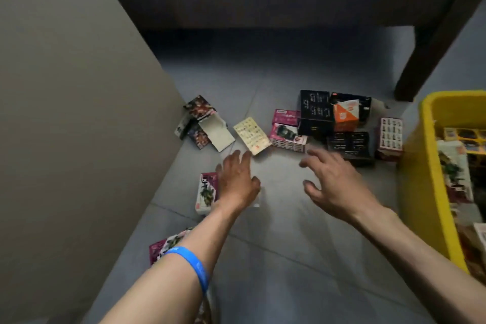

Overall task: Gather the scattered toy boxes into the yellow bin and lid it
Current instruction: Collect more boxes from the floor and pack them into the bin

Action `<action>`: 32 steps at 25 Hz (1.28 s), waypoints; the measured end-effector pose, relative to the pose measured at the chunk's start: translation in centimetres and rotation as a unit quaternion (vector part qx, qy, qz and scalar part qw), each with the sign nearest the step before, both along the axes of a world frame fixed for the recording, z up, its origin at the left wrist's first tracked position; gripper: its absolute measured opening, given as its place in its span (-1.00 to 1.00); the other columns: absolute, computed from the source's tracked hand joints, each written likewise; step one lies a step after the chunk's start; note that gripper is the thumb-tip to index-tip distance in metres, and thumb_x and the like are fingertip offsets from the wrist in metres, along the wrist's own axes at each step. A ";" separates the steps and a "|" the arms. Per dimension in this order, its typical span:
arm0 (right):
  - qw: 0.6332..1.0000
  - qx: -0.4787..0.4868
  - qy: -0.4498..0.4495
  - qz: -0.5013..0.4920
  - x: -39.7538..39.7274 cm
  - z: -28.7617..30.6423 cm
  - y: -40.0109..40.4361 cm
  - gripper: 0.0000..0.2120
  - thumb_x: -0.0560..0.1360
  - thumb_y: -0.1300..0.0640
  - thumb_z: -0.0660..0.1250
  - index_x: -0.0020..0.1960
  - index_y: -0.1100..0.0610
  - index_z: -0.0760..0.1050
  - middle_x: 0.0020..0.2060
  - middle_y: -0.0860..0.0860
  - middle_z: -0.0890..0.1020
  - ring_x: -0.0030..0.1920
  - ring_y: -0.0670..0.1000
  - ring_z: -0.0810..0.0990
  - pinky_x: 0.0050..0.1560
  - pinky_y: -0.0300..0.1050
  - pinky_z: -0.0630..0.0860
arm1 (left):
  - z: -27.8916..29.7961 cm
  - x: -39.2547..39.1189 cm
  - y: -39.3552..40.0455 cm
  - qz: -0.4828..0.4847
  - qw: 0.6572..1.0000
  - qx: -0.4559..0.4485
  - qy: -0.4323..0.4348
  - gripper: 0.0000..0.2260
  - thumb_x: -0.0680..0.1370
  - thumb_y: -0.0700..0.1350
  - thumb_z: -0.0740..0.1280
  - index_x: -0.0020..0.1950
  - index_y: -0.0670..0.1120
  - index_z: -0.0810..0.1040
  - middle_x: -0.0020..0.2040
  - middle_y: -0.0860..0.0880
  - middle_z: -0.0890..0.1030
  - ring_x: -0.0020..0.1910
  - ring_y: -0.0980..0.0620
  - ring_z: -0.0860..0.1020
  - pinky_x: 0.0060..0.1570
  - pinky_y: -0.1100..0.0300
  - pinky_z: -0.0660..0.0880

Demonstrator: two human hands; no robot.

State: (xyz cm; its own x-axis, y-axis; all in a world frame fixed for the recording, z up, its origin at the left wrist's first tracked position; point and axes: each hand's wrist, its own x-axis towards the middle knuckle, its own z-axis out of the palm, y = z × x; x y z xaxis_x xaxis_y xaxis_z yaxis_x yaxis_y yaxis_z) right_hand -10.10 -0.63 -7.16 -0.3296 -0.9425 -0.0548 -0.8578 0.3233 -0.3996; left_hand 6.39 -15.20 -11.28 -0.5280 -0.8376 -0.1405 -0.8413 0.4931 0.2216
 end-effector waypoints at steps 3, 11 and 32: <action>0.992 0.111 -0.042 0.046 1.6 -3.0 -3.4 -0.53 0.53 0.00 0.31 0.42 0.01 0.38 0.50 0.04 0.31 0.41 0.13 0.36 0.33 0.01 0.41 | -2.6 9.0 -2.5 0.224 0.967 0.094 -0.078 -0.23 0.40 0.13 0.38 0.53 0.06 0.10 0.43 -0.12 0.25 0.40 -0.21 0.24 0.29 -0.18 0.24; 0.982 0.141 -0.045 0.116 3.4 -6.5 -6.9 -0.52 0.53 -0.01 0.31 0.43 0.00 0.36 0.41 -0.01 0.41 0.26 0.09 0.50 0.14 -0.02 0.51 | -4.1 9.7 -2.6 0.237 0.957 0.165 0.040 -0.41 0.35 0.34 0.31 0.21 0.01 0.33 0.10 -0.10 0.62 0.05 -0.21 0.58 0.01 -0.01 0.52; 0.972 0.134 0.188 0.031 4.5 -11.3 -20.3 -0.45 0.56 -0.19 0.22 0.46 0.06 0.36 0.45 0.16 0.34 0.44 0.29 0.25 0.37 0.22 0.28 | -9.6 13.1 3.5 0.384 0.909 0.032 0.159 -0.38 0.49 0.26 0.31 0.44 0.01 0.27 0.22 -0.10 0.51 0.06 -0.12 0.52 -0.10 0.09 0.41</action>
